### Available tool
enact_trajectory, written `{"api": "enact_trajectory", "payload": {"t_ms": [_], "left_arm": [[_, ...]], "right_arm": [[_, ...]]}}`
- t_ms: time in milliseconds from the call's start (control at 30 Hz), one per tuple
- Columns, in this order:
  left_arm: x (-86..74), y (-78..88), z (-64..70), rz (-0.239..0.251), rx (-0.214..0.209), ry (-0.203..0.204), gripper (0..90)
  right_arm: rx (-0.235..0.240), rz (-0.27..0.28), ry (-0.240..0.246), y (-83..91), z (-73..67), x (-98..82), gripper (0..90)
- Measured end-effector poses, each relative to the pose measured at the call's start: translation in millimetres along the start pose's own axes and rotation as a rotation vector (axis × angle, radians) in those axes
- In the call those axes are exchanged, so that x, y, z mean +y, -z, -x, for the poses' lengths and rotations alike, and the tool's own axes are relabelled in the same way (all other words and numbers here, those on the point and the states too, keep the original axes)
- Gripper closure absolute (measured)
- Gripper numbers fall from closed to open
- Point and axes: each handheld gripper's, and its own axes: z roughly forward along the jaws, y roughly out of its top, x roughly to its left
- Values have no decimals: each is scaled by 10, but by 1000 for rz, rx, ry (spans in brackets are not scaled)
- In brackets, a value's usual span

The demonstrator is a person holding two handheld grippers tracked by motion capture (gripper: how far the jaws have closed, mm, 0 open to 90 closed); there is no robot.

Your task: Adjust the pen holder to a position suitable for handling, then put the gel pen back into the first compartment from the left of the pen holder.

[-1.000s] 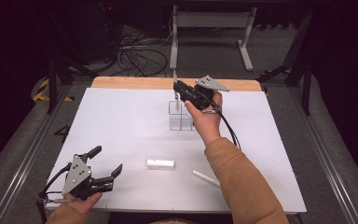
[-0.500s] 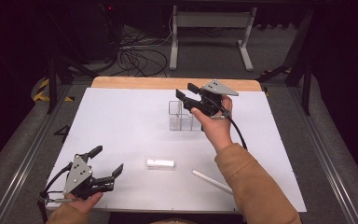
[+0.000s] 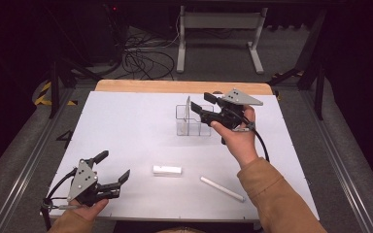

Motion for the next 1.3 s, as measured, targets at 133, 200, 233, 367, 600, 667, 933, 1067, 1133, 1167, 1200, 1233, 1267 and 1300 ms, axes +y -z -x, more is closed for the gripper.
{"api": "enact_trajectory", "payload": {"t_ms": [133,200,233,367,600,667,933,1067,1133,1167,1200,1233,1267,1300], "left_arm": [[1,-1,-1,-3,-1,1,124],[1,1,-1,-3,-1,2,124],[1,3,0,-2,-1,2,125],[2,8,-1,1,-1,1,125],[2,2,3,-2,1,3,125],[4,-3,3,-1,1,2,125],[2,2,5,-4,2,3,125],[3,5,8,-3,4,4,125],[2,6,10,-5,4,2,125],[2,6,11,-5,5,2,125],[3,7,11,-3,6,2,125],[3,7,10,-3,6,2,125],[3,7,10,-2,6,3,125],[2,6,10,-5,5,3,125]], "right_arm": [[18,-9,14,82,-17,-2,364],[31,-21,29,130,-31,1,363],[36,-33,29,157,-43,0,362],[64,-83,79,271,-94,-20,381],[97,-207,152,439,-146,-123,408],[100,-234,170,481,-164,-145,408],[128,-334,201,610,-233,-227,408],[142,-376,212,649,-261,-277,407],[150,-396,216,664,-272,-300,407],[153,-405,218,670,-276,-313,406],[157,-414,219,674,-278,-326,406],[162,-423,216,680,-282,-341,406],[167,-433,217,684,-285,-356,405],[170,-445,217,689,-292,-371,405]]}}
